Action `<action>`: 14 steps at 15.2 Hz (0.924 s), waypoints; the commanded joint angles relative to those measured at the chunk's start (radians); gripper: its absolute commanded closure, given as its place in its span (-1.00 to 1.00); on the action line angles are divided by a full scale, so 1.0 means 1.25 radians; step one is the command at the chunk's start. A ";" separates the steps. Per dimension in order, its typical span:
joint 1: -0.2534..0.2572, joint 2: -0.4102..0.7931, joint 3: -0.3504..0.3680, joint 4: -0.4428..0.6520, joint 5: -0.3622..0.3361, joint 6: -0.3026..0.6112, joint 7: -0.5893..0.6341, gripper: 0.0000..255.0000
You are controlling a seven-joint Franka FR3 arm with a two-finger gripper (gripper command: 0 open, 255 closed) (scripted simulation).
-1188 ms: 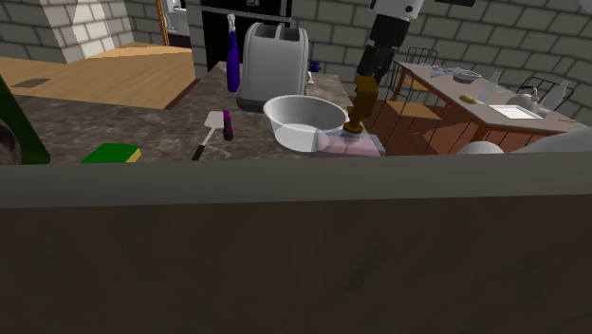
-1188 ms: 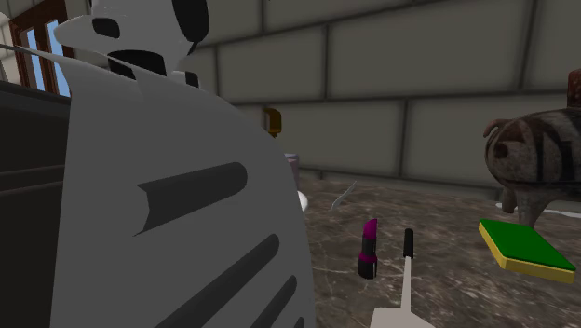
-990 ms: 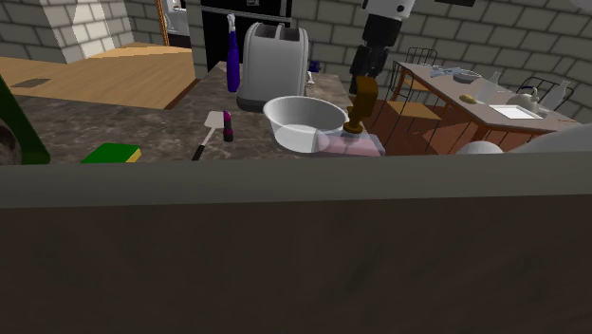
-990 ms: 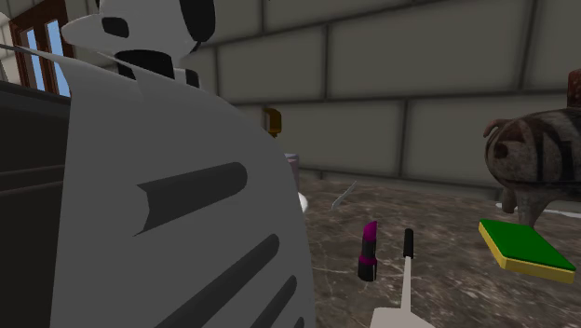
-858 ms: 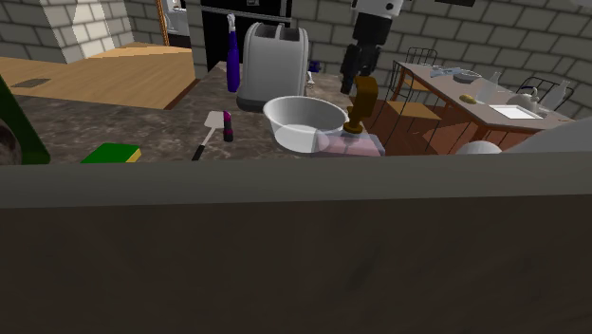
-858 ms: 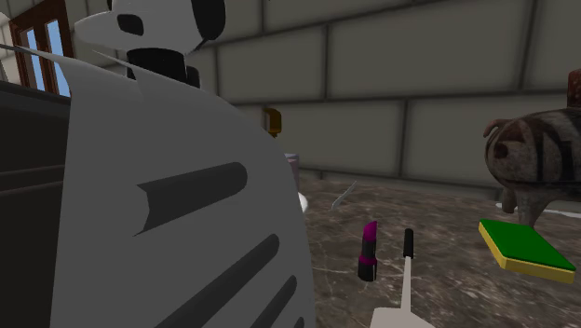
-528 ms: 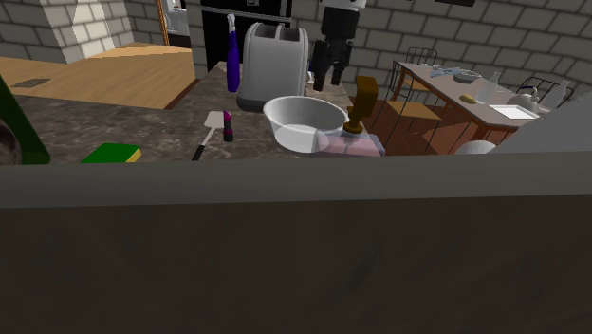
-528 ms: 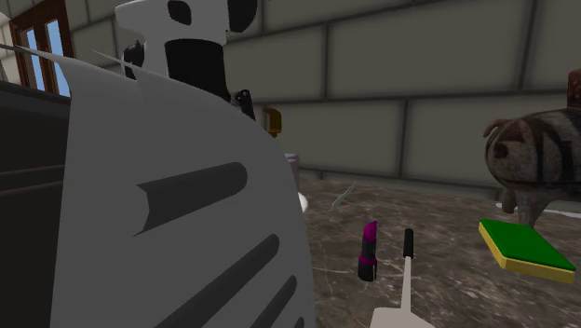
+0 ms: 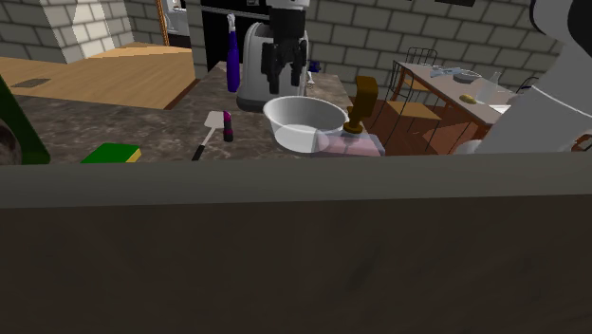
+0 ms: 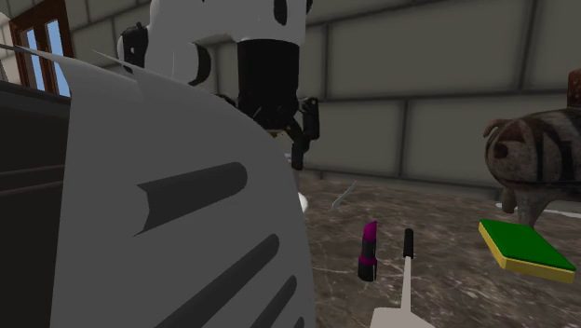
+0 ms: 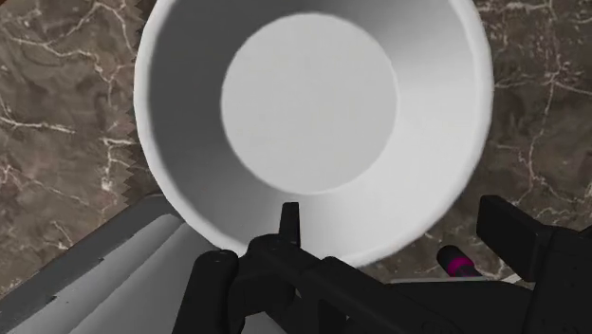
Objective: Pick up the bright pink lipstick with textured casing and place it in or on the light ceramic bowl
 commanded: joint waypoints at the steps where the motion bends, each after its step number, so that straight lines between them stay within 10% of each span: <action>1: 0.011 0.069 0.021 0.063 -0.012 -0.008 0.023 -1.00; 10: 0.092 0.406 0.082 0.446 -0.097 -0.128 0.115 -1.00; 14: 0.088 0.386 0.080 0.375 -0.092 -0.077 0.113 -1.00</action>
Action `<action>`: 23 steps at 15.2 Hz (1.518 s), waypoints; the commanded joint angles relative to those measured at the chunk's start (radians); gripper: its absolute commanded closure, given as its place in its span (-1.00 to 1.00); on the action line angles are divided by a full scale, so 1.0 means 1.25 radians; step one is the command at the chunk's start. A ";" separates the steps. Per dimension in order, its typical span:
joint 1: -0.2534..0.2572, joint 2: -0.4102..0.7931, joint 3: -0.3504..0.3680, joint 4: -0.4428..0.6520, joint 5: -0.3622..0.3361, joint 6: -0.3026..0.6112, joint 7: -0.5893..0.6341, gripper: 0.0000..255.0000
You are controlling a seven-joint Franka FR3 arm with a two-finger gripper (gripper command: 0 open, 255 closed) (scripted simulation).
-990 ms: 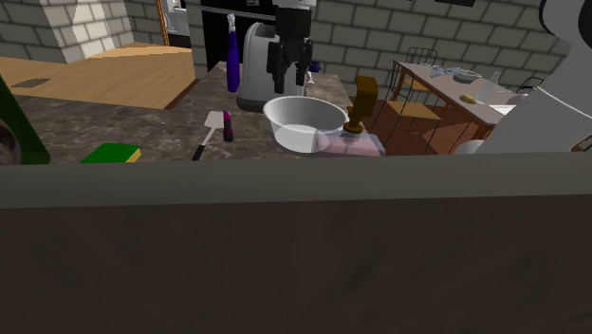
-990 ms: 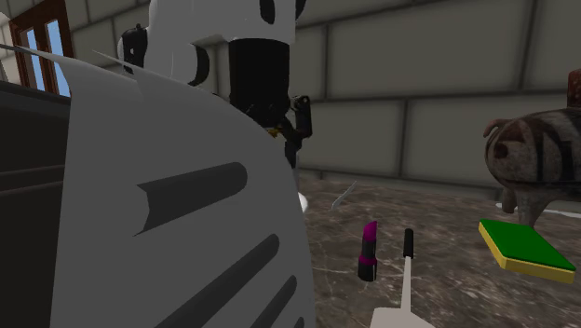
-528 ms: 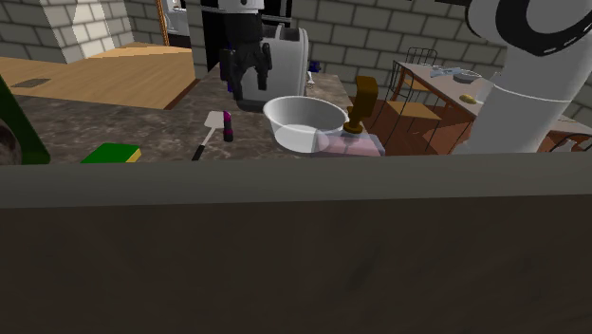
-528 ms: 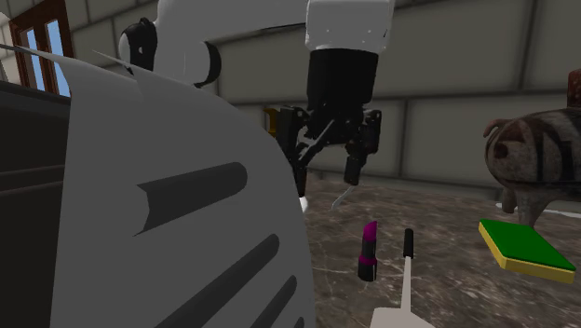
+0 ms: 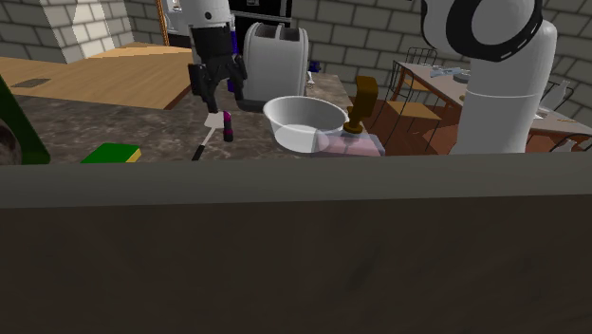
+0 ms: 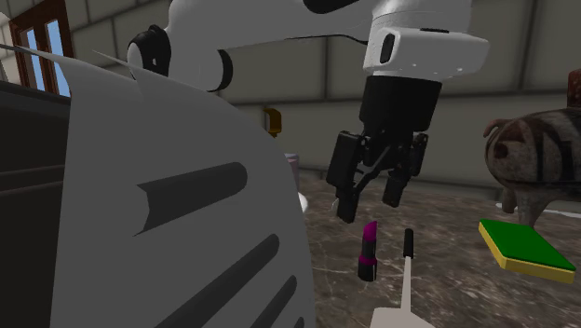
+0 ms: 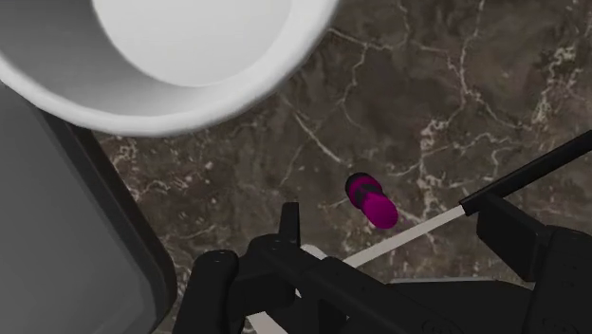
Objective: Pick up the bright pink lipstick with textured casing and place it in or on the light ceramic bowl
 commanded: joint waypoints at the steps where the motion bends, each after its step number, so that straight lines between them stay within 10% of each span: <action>1: -0.001 -0.004 0.000 -0.028 0.001 0.024 0.000 -1.00; 11: -0.003 -0.014 0.000 -0.068 0.003 0.055 -0.001 -1.00; 12: -0.003 -0.014 0.000 -0.068 0.003 0.055 -0.001 1.00; 23: -0.002 -0.012 0.000 -0.045 0.003 0.033 0.000 1.00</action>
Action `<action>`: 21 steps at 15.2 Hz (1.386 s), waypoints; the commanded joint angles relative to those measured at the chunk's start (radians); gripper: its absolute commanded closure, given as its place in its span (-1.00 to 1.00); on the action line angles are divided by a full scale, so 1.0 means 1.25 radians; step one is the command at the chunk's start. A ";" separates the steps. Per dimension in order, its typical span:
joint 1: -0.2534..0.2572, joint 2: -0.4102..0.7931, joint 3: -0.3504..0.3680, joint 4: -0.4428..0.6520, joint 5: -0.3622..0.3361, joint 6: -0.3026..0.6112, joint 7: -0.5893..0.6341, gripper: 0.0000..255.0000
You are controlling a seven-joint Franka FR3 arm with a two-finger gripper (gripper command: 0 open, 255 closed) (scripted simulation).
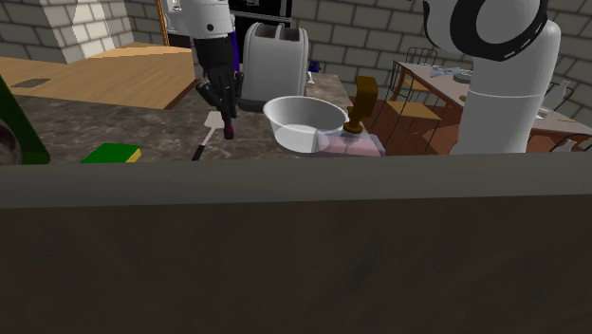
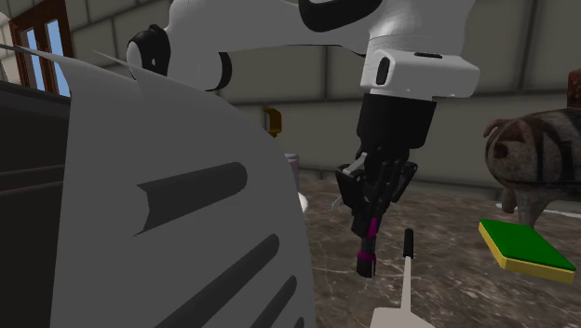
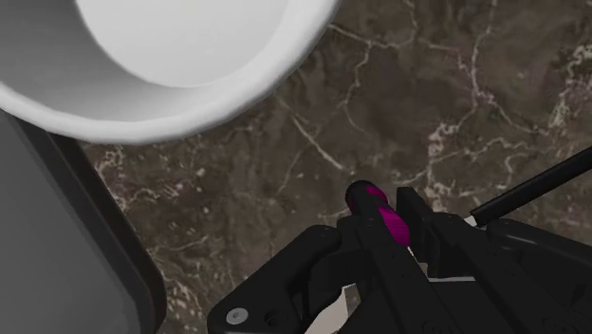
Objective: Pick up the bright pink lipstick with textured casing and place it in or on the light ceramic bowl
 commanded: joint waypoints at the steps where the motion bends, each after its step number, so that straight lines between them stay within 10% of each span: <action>1: 0.001 0.002 0.000 0.022 -0.001 -0.020 0.001 1.00; 21: 0.034 0.097 0.005 0.383 -0.025 -0.288 0.014 1.00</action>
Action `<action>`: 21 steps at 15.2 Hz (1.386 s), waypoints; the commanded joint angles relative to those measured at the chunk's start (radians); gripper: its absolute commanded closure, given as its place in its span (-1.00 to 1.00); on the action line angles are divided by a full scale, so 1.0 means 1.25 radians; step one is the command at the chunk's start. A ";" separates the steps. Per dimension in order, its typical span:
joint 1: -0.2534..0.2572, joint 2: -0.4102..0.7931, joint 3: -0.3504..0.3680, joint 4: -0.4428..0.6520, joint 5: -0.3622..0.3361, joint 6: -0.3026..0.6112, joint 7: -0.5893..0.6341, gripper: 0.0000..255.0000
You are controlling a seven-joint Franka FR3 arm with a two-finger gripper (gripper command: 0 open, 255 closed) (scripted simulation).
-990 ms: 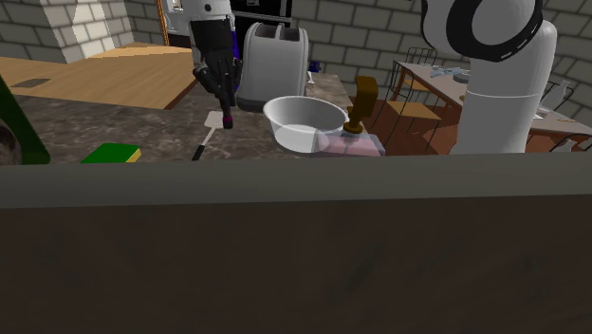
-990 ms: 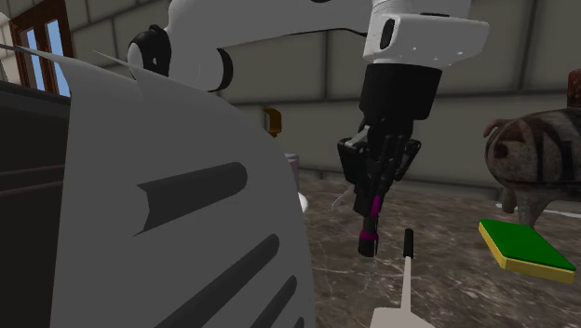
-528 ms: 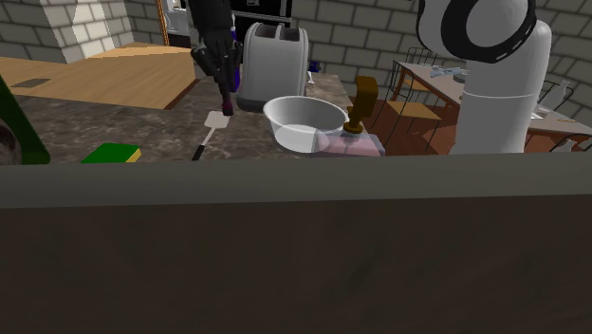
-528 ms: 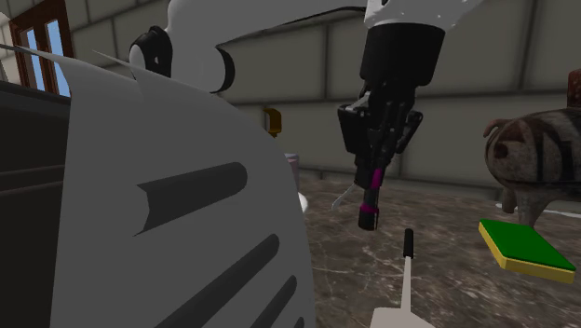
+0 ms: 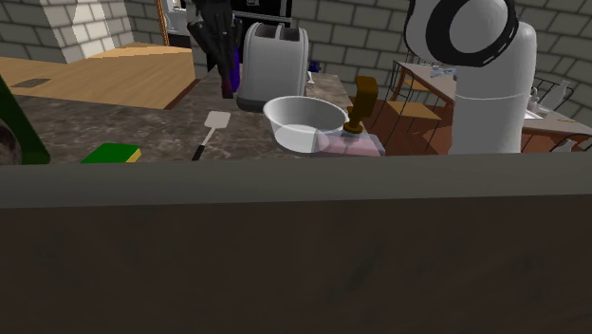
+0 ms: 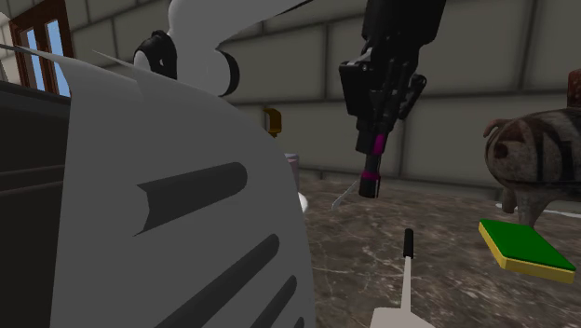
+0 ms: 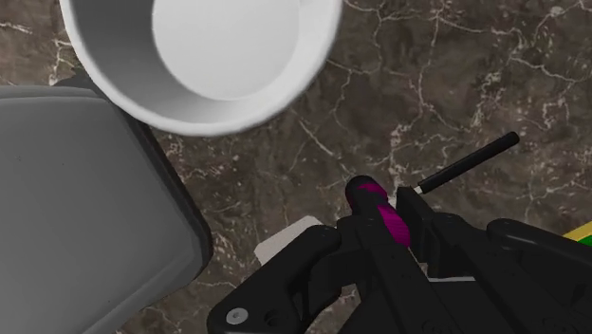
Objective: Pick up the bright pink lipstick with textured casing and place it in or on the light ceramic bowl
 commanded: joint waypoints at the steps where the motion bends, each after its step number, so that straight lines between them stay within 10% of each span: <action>1: 0.008 0.021 0.001 0.056 -0.006 -0.036 0.003 1.00; 7: 0.044 0.114 -0.002 0.271 -0.032 -0.158 0.007 1.00; 12: -0.062 -0.151 -0.006 -0.108 0.033 -0.040 -0.052 1.00; 21: -0.139 -0.435 -0.074 -0.410 0.074 -0.015 -0.189 1.00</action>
